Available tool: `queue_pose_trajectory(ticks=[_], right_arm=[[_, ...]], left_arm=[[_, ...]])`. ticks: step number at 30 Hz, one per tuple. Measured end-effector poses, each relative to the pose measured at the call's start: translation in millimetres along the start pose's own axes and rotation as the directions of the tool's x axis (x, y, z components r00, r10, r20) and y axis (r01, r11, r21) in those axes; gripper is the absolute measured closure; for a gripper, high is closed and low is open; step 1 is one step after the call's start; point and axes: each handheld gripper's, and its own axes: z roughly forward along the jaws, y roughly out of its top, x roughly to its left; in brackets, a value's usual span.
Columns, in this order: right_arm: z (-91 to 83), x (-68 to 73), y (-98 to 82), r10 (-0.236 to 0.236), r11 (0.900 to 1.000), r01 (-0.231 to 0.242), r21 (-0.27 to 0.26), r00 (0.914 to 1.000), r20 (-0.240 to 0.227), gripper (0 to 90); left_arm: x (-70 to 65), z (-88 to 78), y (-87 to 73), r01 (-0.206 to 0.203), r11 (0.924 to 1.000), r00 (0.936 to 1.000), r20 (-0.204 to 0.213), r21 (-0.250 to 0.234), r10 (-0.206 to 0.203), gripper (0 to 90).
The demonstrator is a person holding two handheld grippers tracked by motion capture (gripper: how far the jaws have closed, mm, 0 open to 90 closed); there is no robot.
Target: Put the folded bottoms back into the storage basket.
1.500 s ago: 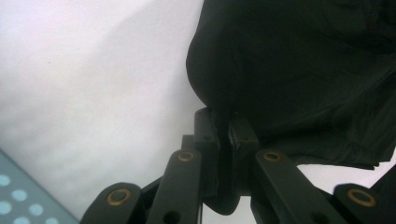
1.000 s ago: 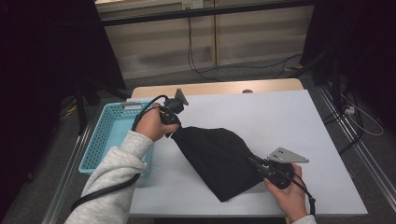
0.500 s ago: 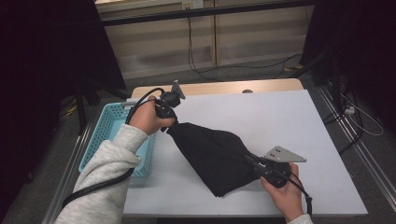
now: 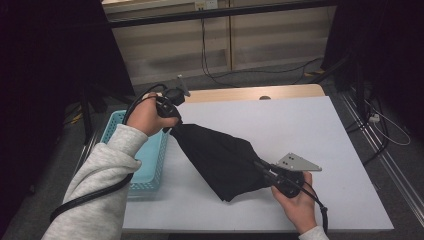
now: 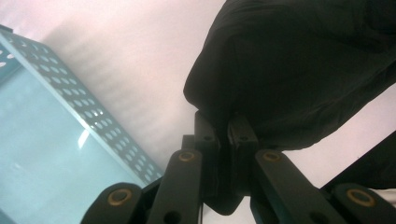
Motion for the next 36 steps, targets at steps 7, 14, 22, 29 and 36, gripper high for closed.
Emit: queue_pose_trajectory(ticks=[7, 14, 22, 29, 36], right_arm=[[3.8, 3.6, 3.6, -0.007, 1.000, 0.007, -0.003, 0.9999, -0.013, 82.9], [7.6, 10.8, 8.8, -0.019, 1.000, 0.018, -0.024, 0.9996, -0.022, 83.0], [13.9, 17.7, 17.4, -0.024, 0.999, 0.022, -0.050, 0.9988, -0.042, 83.0], [18.9, 23.9, 25.3, -0.026, 0.997, 0.022, -0.067, 0.9981, -0.057, 83.0], [21.9, 29.3, 30.7, -0.034, 0.996, 0.028, -0.080, 0.9974, -0.063, 83.0]], left_arm=[[5.7, -3.4, -3.6, 0.012, 0.9999, 0.9999, -0.004, -0.005, -0.012, 85.0], [8.5, -16.0, -5.4, 0.013, 0.9999, 0.9996, -0.023, -0.002, -0.013, 85.1], [14.4, -36.1, -6.8, 0.023, 0.9997, 0.9989, -0.040, -0.013, -0.024, 85.1], [19.6, -47.3, -8.0, 0.034, 0.9994, 0.9976, -0.061, -0.006, -0.034, 85.1], [24.4, -54.9, -7.7, 0.038, 0.9993, 0.9970, -0.067, 0.003, -0.038, 85.1]])
